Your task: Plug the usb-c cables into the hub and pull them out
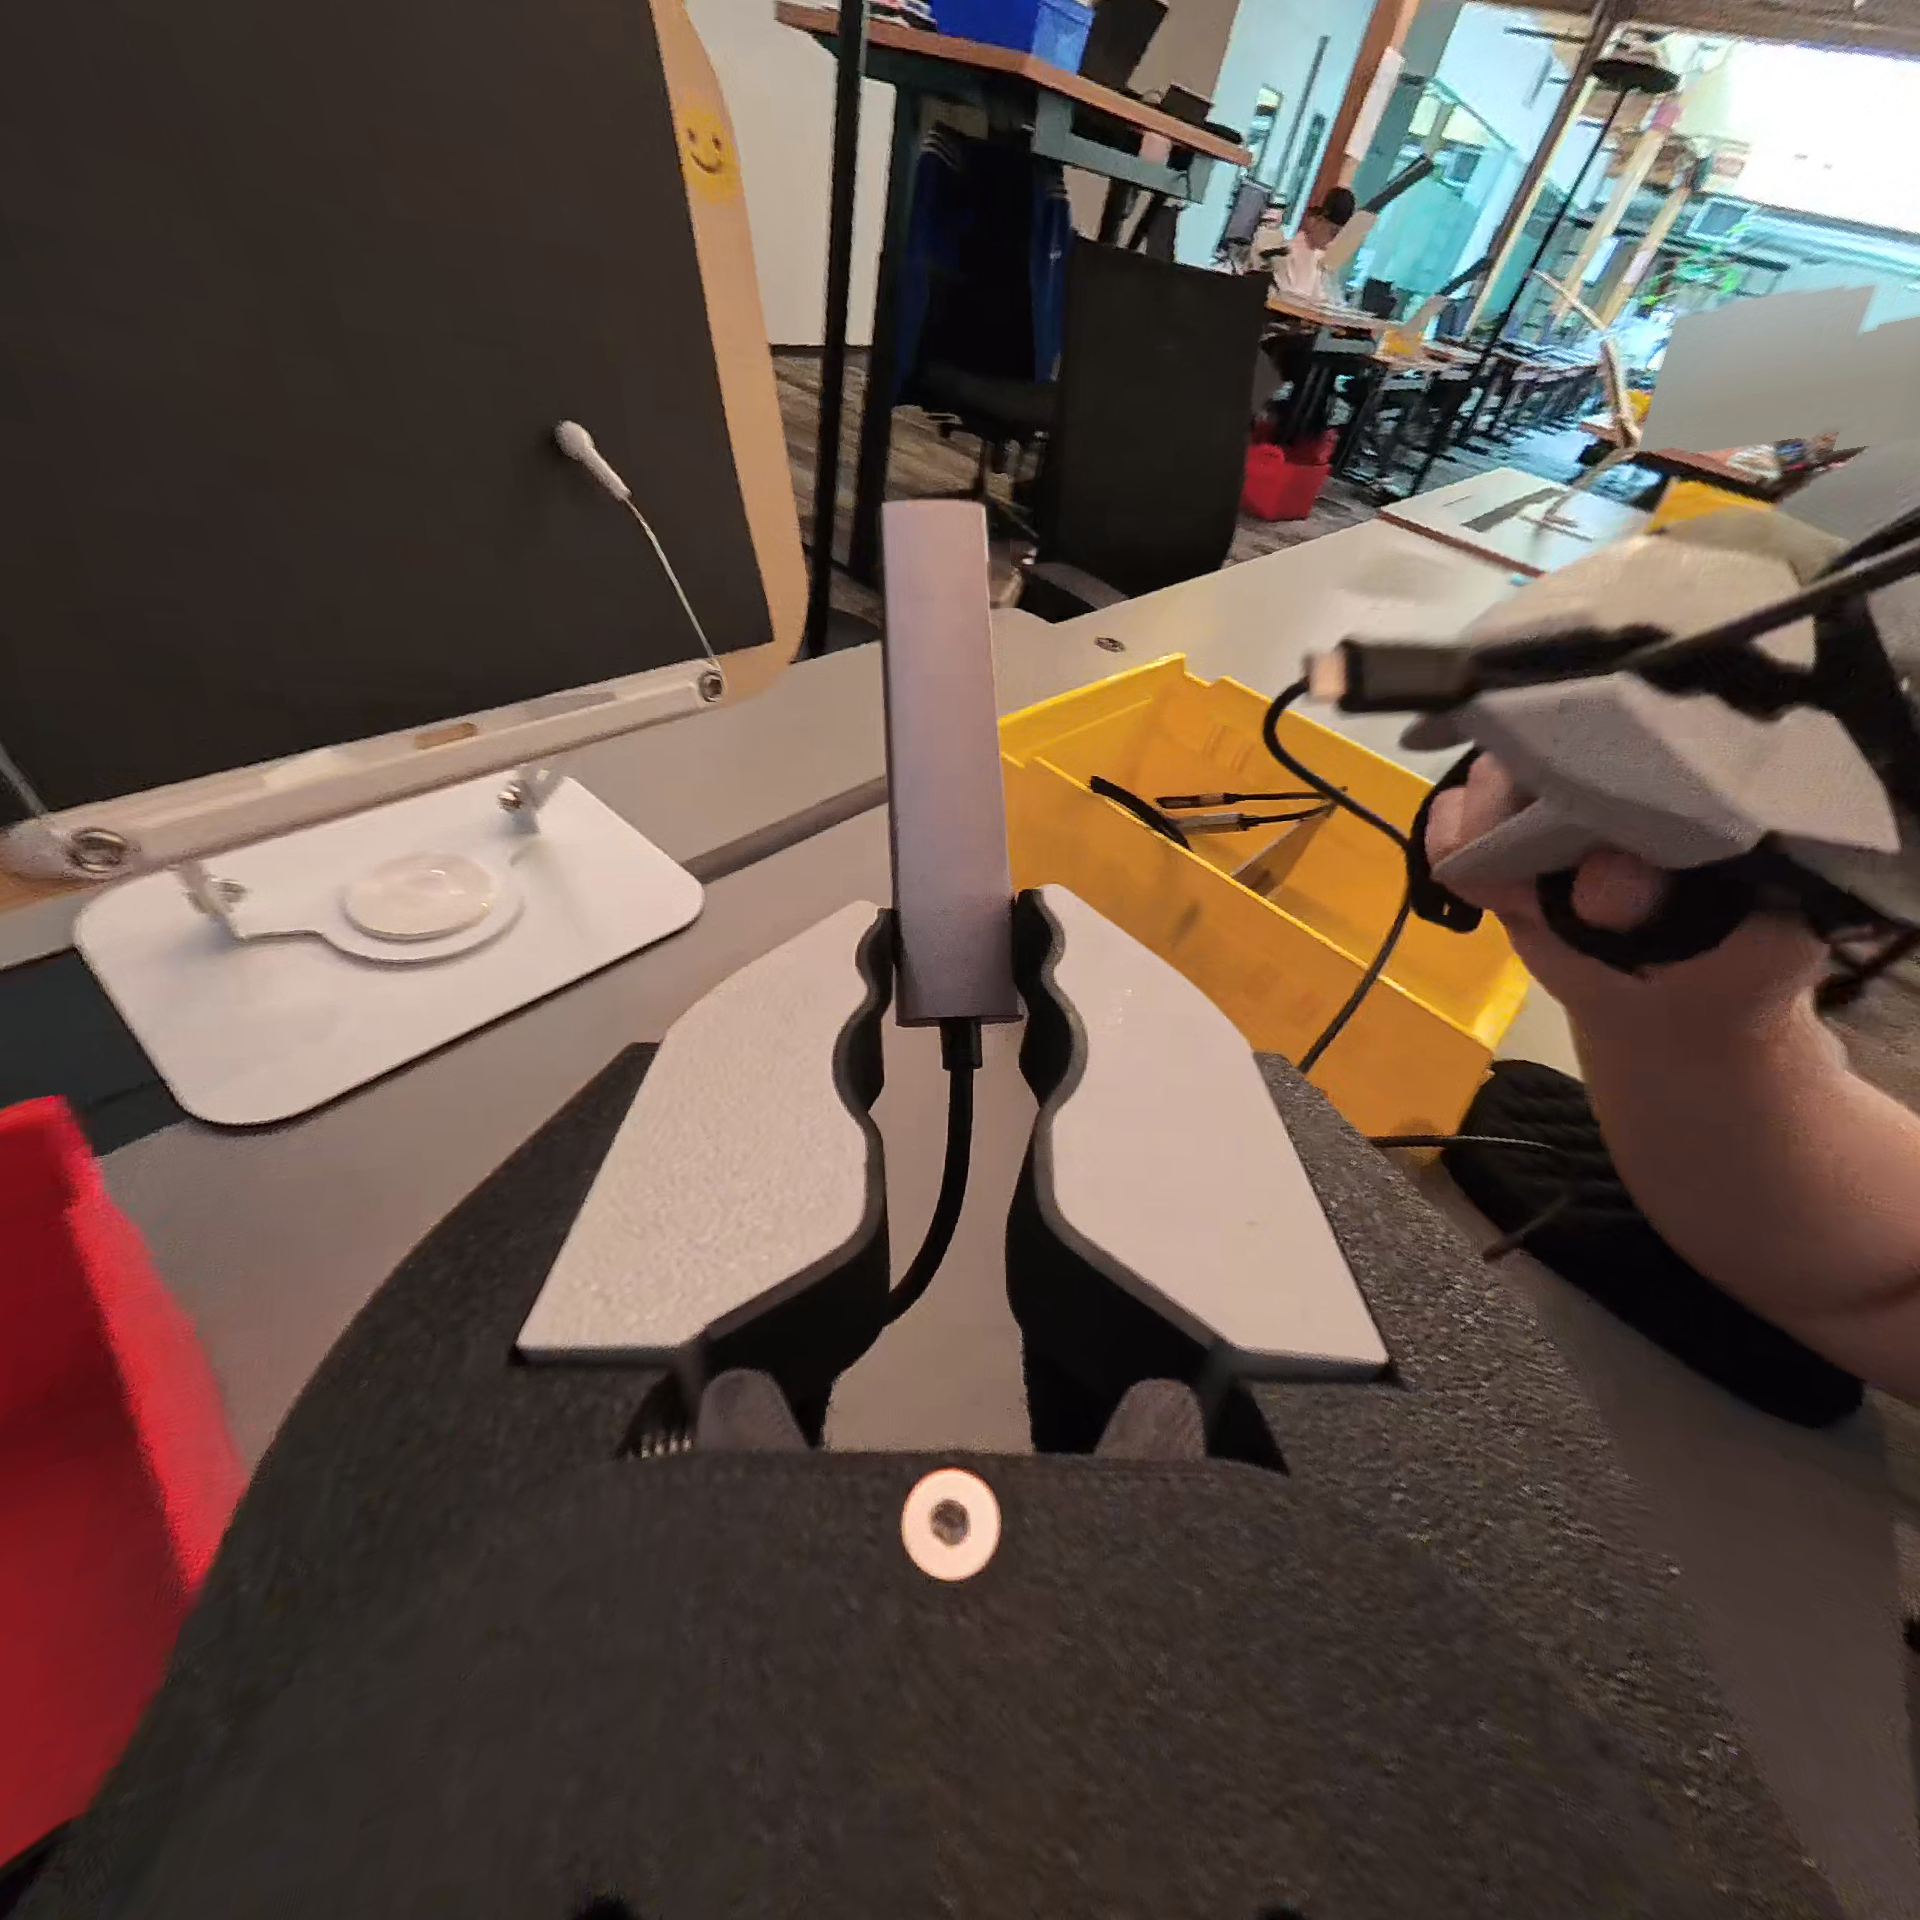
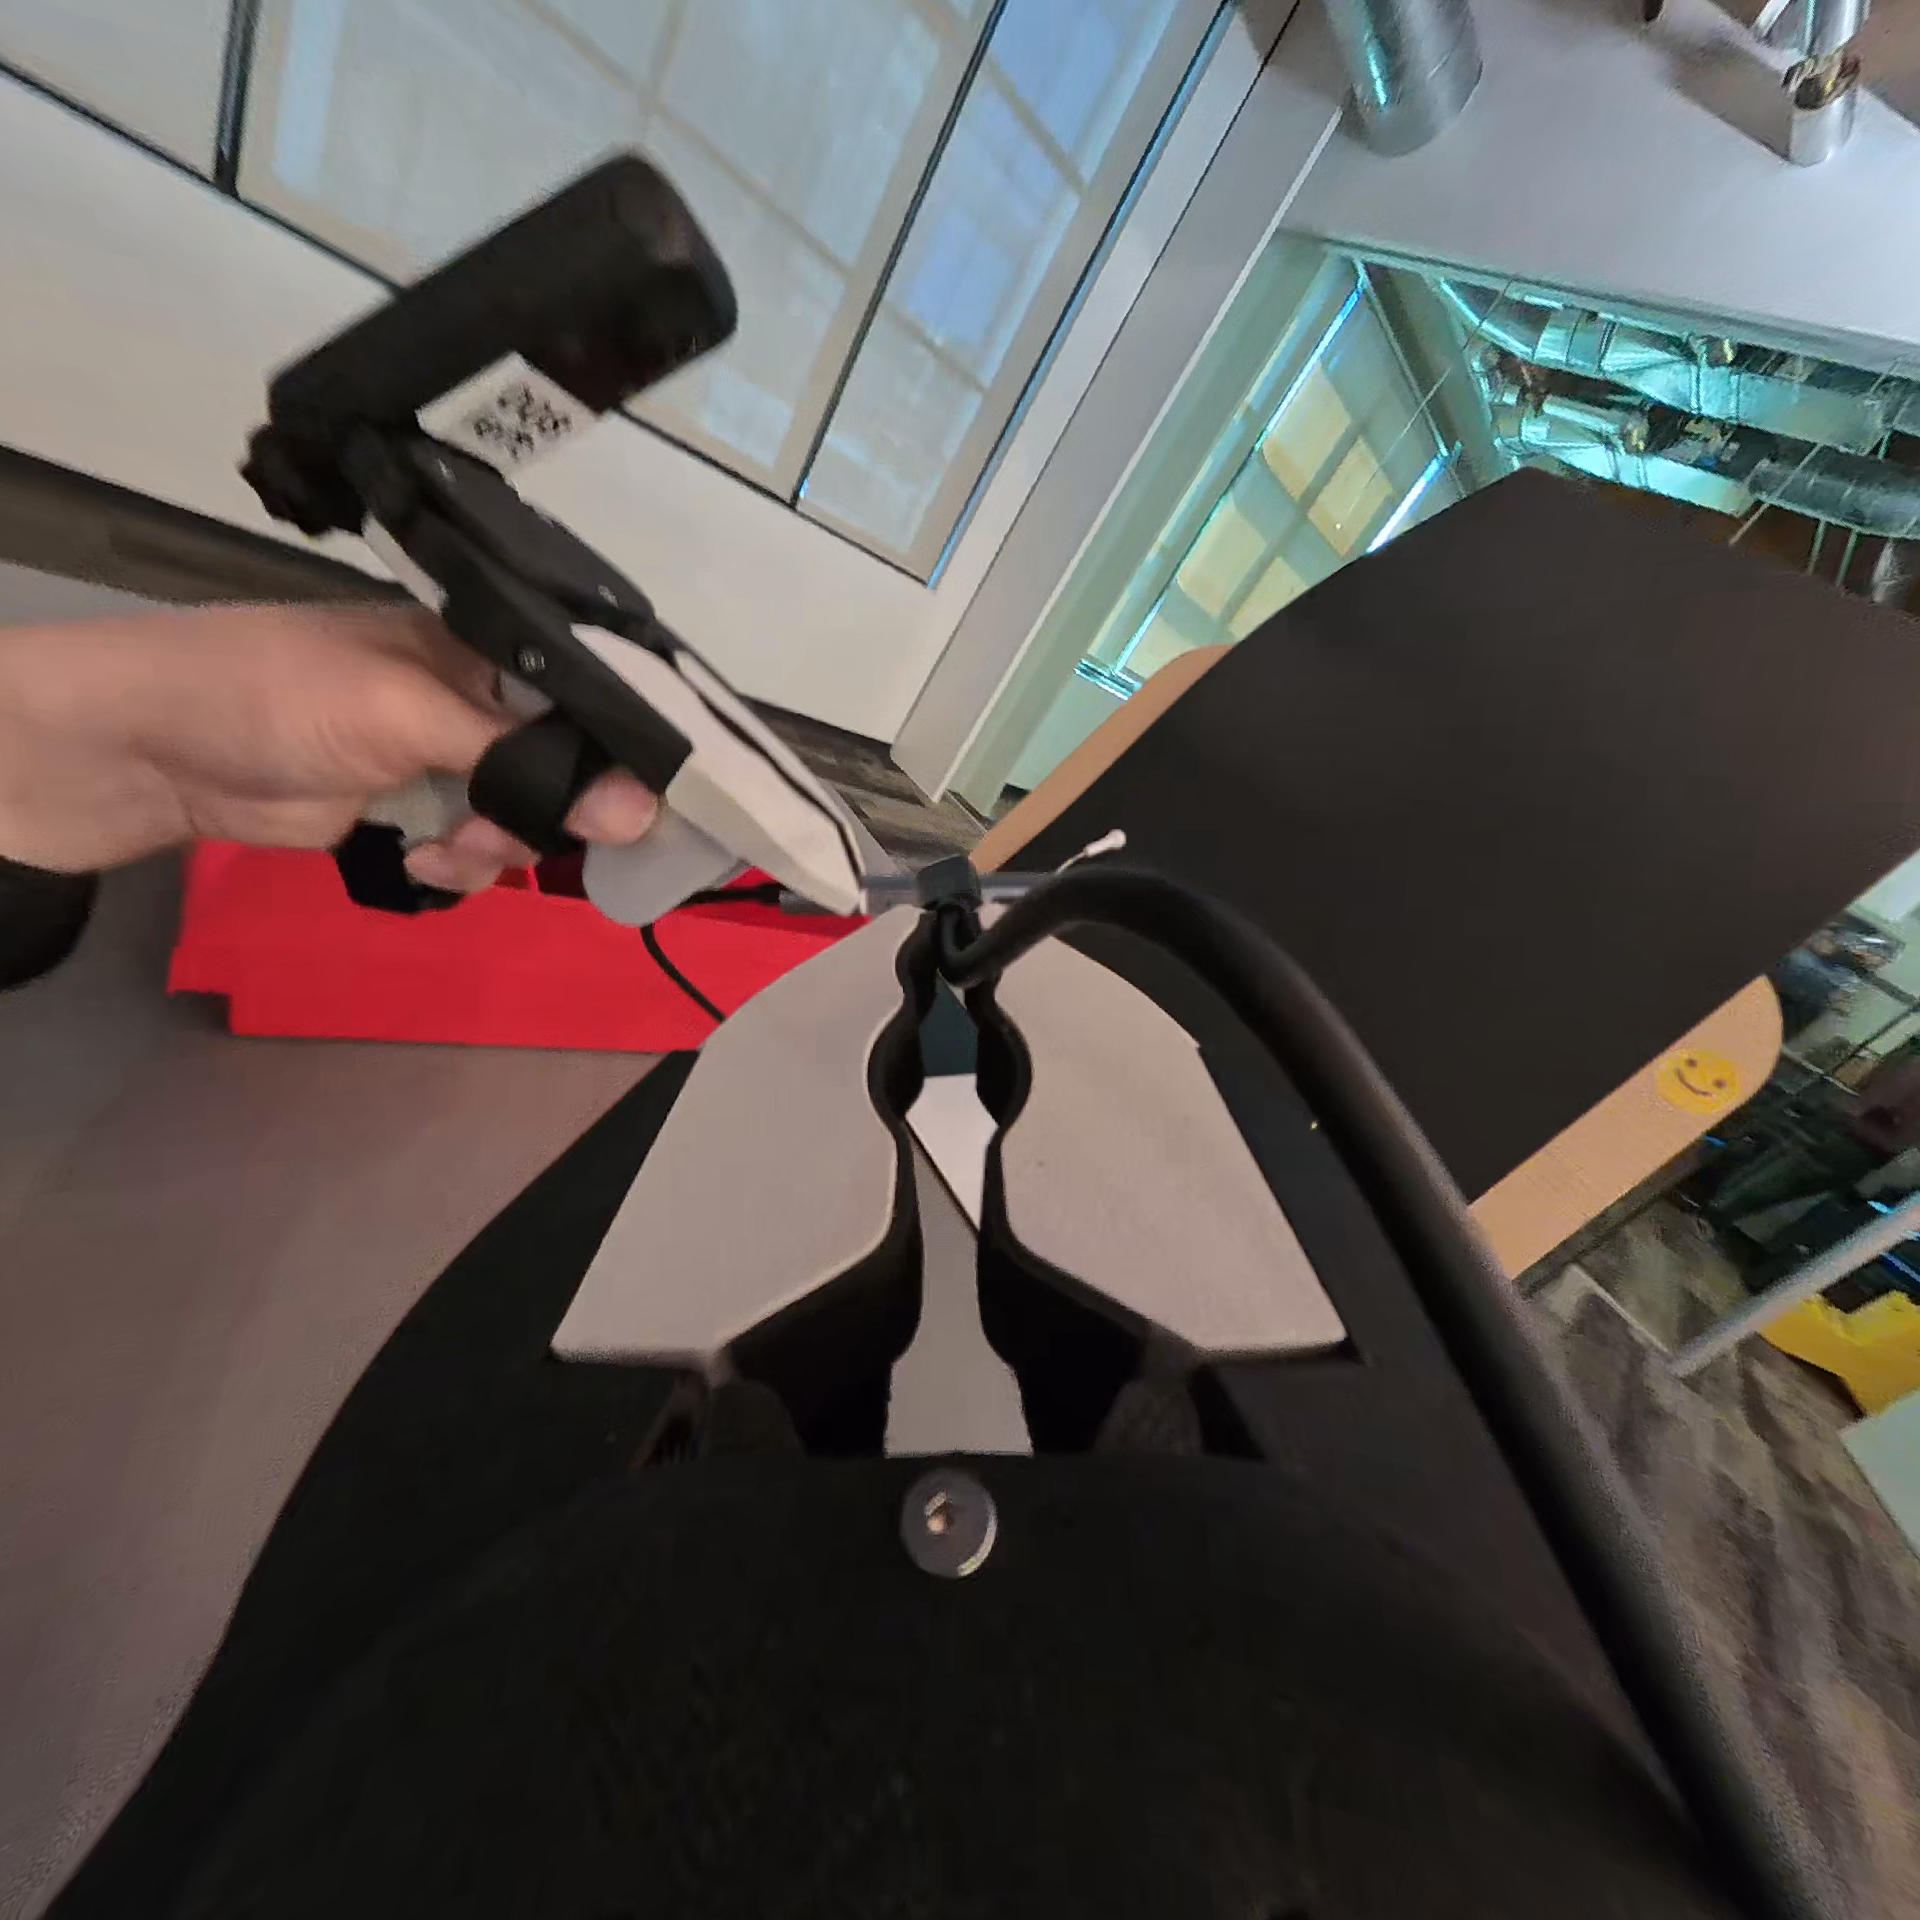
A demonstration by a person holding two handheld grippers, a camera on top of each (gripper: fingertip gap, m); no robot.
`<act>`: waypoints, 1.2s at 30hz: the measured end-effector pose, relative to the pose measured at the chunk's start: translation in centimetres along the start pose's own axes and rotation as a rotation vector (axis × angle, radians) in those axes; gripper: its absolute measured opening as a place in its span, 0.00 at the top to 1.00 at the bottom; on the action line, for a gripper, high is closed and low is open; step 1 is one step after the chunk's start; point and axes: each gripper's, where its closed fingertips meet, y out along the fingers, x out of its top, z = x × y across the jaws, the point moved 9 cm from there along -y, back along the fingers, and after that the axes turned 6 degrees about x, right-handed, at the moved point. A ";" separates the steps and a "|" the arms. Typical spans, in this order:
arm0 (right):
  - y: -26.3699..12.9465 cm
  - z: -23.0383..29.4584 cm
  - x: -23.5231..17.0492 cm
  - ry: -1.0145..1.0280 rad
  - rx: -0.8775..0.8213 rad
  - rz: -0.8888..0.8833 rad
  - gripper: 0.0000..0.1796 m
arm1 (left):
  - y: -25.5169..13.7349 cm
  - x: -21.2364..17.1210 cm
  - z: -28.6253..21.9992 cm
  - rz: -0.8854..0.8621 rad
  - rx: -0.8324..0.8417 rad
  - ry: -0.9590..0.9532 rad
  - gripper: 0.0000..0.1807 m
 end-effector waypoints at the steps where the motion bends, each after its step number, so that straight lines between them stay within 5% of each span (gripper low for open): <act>1: 0.4 0.4 -0.2 -0.022 -0.007 0.023 0.97 | -0.3 0.1 0.0 -0.010 0.006 0.003 0.88; 23: -0.1 0.3 -0.1 0.043 -0.123 -0.059 0.97 | -0.3 1.4 -3.9 -0.134 -0.055 0.058 0.88; 36: -0.6 -0.7 -0.6 0.335 -0.086 -0.196 0.97 | -0.3 1.7 -5.5 -0.215 0.063 0.207 0.88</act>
